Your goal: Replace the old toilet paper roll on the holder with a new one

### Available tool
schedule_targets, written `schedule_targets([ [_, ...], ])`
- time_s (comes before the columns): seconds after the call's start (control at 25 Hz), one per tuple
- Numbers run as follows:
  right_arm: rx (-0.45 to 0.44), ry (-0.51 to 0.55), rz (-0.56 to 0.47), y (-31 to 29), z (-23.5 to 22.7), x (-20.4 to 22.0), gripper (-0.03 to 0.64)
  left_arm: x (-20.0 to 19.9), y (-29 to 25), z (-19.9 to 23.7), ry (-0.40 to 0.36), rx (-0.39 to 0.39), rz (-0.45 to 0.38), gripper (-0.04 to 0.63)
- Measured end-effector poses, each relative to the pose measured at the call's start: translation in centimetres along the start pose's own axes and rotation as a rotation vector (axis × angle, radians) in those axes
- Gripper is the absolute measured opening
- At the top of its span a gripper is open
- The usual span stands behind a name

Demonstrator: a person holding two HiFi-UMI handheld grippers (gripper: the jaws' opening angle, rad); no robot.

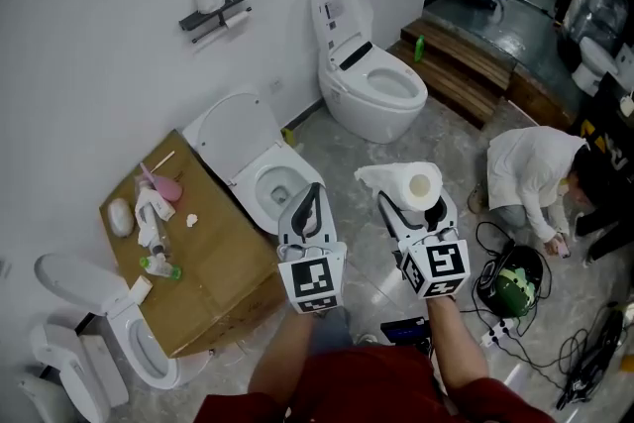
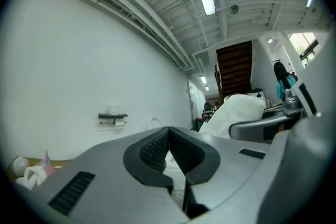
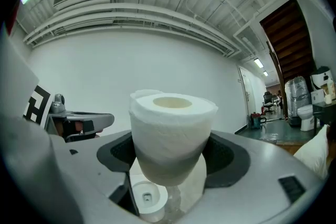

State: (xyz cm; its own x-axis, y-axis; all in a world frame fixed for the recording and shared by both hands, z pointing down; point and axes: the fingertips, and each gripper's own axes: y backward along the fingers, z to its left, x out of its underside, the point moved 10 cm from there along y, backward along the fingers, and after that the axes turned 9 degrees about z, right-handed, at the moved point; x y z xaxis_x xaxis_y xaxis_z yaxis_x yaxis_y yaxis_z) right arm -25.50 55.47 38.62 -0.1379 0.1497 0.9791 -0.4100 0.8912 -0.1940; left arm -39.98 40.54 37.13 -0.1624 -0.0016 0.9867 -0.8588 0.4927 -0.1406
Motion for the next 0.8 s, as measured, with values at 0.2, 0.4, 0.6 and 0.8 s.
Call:
schedule_targets([
  [0.2, 0.018, 0.005, -0.003, -6.6, 0.2, -1.9, 0.387, -0.7, -5.7, 4.2, 0.001, 0.016, -0.006, 0.015],
  [0.4, 0.030, 0.005, -0.001, -12.9, 0.7, -3.7, 0.387, -1.6, -10.8, 8.5, 0.005, 0.020, -0.012, 0.015],
  [0.6, 0.042, 0.021, 0.006, -17.5, 1.2, -4.8, 0.387, -1.8, -14.6, 11.7, -0.001, 0.022, -0.009, 0.015],
  [0.8, 0.043, 0.033, 0.006, -20.5, 0.7, -5.4, 0.387, -1.8, -17.5, 13.1, 0.015, 0.020, -0.006, 0.015],
])
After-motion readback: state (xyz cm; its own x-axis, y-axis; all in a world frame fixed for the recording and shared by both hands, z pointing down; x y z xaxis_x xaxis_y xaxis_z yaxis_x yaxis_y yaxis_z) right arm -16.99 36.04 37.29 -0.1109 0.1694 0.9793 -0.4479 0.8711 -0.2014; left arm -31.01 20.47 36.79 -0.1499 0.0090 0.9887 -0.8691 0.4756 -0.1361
